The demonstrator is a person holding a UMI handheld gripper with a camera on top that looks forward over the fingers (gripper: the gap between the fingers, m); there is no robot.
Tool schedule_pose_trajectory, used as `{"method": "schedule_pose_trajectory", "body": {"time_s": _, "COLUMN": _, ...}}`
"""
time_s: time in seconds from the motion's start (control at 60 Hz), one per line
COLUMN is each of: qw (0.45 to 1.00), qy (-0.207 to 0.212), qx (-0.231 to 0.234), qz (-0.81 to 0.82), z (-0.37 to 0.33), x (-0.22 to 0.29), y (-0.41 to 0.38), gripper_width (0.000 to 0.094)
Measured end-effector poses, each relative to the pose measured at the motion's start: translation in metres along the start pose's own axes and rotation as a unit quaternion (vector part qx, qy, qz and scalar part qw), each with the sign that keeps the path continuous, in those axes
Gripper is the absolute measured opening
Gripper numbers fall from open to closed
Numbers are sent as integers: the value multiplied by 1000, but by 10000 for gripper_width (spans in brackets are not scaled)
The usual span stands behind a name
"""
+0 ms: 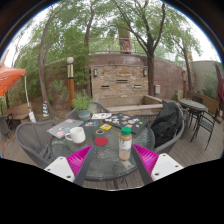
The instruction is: Pour water
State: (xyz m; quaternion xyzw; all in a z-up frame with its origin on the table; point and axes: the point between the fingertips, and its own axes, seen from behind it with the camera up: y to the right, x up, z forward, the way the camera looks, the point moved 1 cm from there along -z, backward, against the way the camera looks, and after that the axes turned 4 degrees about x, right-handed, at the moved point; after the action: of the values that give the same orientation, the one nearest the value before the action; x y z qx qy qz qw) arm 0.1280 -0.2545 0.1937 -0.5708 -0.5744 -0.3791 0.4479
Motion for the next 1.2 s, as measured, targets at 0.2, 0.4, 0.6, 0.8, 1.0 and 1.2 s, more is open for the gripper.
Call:
{"method": "schedule_pose_trajectory", "body": {"time_s": 0.2, "qw": 1000, "qy": 11, "qx": 8, "qz": 11, "z": 149, "x": -36, "y": 66, "gripper_width": 832}}
{"method": "schedule_pose_trajectory", "body": {"time_s": 0.4, "qw": 997, "qy": 60, "qx": 47, "qz": -28, "z": 226, "x": -29, "y": 61, "gripper_width": 765}}
{"method": "schedule_pose_trajectory", "body": {"time_s": 0.6, "qw": 995, "qy": 90, "qx": 33, "qz": -28, "z": 243, "x": -31, "y": 66, "gripper_width": 442}}
{"method": "schedule_pose_trajectory", "body": {"time_s": 0.8, "qw": 998, "qy": 41, "qx": 45, "qz": -12, "z": 254, "x": -31, "y": 76, "gripper_width": 336}}
{"method": "schedule_pose_trajectory", "body": {"time_s": 1.0, "qw": 990, "qy": 41, "qx": 37, "qz": -126, "z": 265, "x": 28, "y": 58, "gripper_width": 308}}
{"method": "schedule_pose_trajectory", "body": {"time_s": 1.2, "qw": 921, "qy": 26, "qx": 24, "qz": -388, "z": 307, "x": 83, "y": -22, "gripper_width": 306}}
